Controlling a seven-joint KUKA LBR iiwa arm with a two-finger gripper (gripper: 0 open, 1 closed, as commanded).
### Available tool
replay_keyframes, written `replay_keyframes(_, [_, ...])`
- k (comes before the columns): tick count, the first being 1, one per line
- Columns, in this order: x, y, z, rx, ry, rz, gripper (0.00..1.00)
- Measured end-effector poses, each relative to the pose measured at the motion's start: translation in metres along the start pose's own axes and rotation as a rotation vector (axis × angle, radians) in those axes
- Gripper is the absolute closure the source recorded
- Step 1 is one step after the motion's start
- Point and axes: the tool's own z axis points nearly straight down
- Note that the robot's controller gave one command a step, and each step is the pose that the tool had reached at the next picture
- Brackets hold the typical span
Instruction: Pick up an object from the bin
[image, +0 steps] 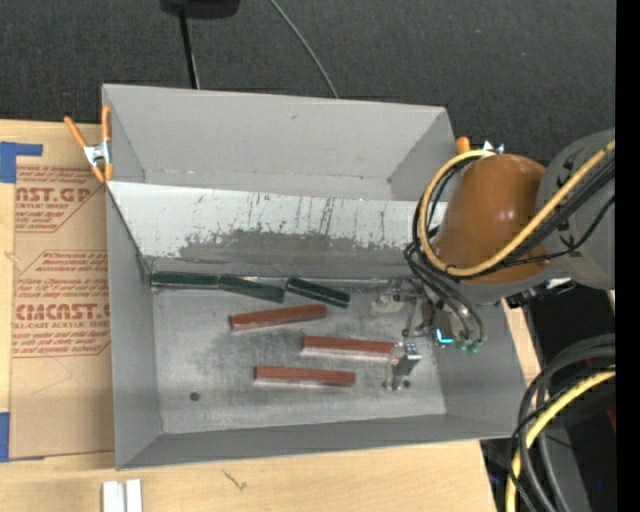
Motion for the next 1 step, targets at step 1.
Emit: replay_keyframes(1, [-0.0019,0.0000,-0.0039,0.001,-0.008,-0.001,0.00])
